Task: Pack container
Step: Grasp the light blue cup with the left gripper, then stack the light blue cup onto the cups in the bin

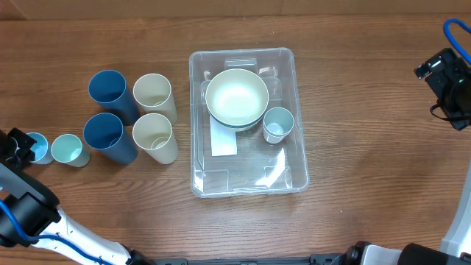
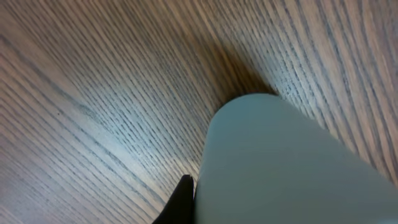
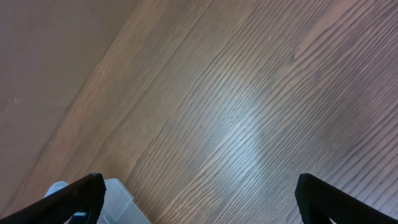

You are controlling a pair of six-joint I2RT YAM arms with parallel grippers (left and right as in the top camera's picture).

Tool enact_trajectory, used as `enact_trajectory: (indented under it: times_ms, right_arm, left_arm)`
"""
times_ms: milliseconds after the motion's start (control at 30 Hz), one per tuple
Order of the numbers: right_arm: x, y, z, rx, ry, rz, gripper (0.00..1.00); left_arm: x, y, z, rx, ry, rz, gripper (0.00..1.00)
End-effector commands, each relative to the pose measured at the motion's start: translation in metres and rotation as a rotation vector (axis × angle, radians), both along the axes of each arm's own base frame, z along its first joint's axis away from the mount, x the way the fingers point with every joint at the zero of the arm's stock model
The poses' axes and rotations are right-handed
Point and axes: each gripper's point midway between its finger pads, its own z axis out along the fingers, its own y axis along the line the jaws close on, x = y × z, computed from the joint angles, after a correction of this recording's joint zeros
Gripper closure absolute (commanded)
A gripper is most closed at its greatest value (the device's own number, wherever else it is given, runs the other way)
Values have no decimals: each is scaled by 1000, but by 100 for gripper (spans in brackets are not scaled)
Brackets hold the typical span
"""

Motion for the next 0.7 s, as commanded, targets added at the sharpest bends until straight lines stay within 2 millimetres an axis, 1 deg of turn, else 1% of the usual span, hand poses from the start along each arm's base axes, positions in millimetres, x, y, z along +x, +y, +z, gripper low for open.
enact_trajectory:
  times_ms: [0,33,67,100,167,233,267,300,333,367,400,433,467,500,533,600,633,667]
  right_arm:
    - [0,2,4,0,-15,-2,0]
    - [0,2,4,0,-15,-2,0]
    - [0,2,4,0,-15,-2,0]
    - [0,2,4,0,-15,-2,0]
    - [0,2,4,0,-15,-2,0]
    - [0,2,4,0,-15,-1,0]
    - [0,2,4,0,-15,-2,0]
    - [0,2,4,0,-15,-2,0]
    - [0,2,4,0,-15,-2,0]
    - [0,2,4,0,-15,-2,0]
    - [0,2,4,0,-15,-2,0]
    - [0,2,4,0,-15,-2,0]
    - [0,2,4,0,-15,-2,0]
    - [0,2,4,0,-15,-2,0]
    - [0,2,4,0,-15,-2,0]
    - [0,2,4,0,-15,-2,0]
    - [0,2,4,0,-15,-2,0]
    - [0,2,4,0,-15,-2,0]
  left_arm:
    - [9,8,27,22,-32,0,96]
    - [11,8,39,24,-45,15,96]
    - [15,8,57,25,-70,27,96]
    - [19,8,79,33,-101,35,96]
    - [31,1,136,61,-207,14,96]
    - [48,-26,204,82,-372,-49,96]
    - [56,-47,238,93,-460,-122,96]
    - [66,-82,279,108,-569,-243,96]
    - [72,-115,309,127,-644,-351,96]
    - [75,-144,329,149,-691,-450,96]
    - [78,-188,351,181,-735,-587,96]
    - [79,-230,363,195,-766,-720,96]
    - [80,-272,371,196,-789,-862,96]
    - [79,-307,374,189,-803,-975,96]
    - [77,-348,373,179,-808,-1110,96]
    - [73,-421,361,173,-782,-1338,96]
    - [71,-446,355,175,-768,-1417,96]
    - [70,-481,342,176,-745,-1528,96]
